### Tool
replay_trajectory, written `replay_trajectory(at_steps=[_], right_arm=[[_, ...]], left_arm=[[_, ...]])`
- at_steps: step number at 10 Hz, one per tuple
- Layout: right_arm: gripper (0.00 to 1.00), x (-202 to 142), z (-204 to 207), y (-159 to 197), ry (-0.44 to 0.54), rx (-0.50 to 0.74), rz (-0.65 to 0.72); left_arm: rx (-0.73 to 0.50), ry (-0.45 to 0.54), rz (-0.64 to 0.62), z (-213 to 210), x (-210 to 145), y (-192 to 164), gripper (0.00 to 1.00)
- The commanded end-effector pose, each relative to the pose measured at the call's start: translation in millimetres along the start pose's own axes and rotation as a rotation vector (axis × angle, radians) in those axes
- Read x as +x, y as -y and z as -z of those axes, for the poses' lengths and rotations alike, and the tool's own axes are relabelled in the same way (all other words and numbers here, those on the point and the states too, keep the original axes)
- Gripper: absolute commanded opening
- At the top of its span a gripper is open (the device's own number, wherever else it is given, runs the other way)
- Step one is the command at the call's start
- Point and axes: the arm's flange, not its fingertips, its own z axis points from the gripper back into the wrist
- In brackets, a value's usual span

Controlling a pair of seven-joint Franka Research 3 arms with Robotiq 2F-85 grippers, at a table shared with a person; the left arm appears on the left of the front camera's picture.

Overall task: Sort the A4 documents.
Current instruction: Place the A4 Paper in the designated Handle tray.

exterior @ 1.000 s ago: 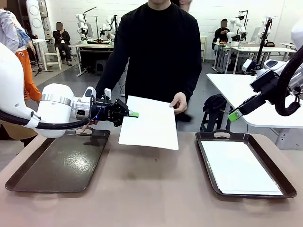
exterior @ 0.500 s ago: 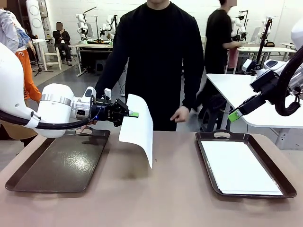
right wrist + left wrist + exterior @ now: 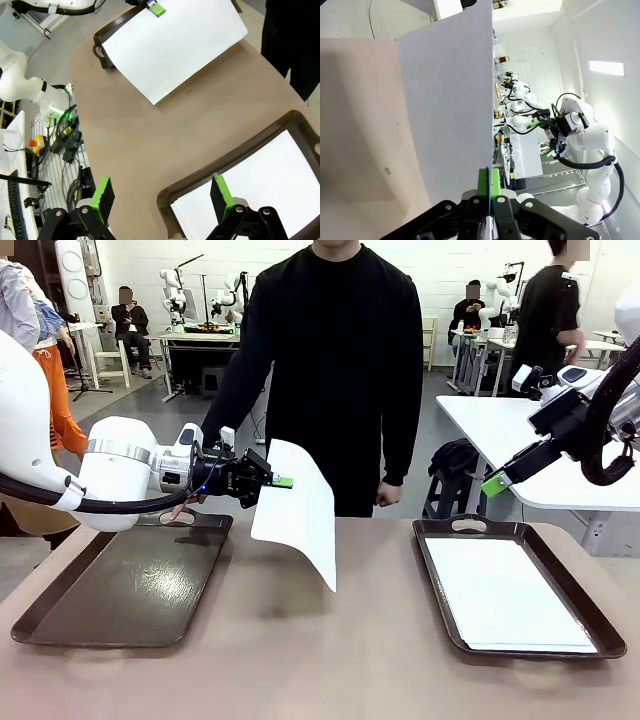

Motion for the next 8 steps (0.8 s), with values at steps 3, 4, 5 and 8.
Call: replay_trajectory(at_steps=[3,4,5,8], right_arm=[[1.0,0,0,0,0.005,-0.003,-0.005],[1.0,0,0,0,0.005,-0.003,-0.005],[1.0,0,0,0,0.005,-0.003,-0.005],[1.0,0,0,0,0.005,-0.003,-0.005]], left_arm=[[0.084,-0.082,0.072,-4,0,-4,0.01],[0.156,-0.136,0.114,-14,-4,-3,0.01],[0.242,-0.142,0.138,-30,-9,2,0.01],[0.413,-0.195,0.172,-79,-32,16,0.01]])
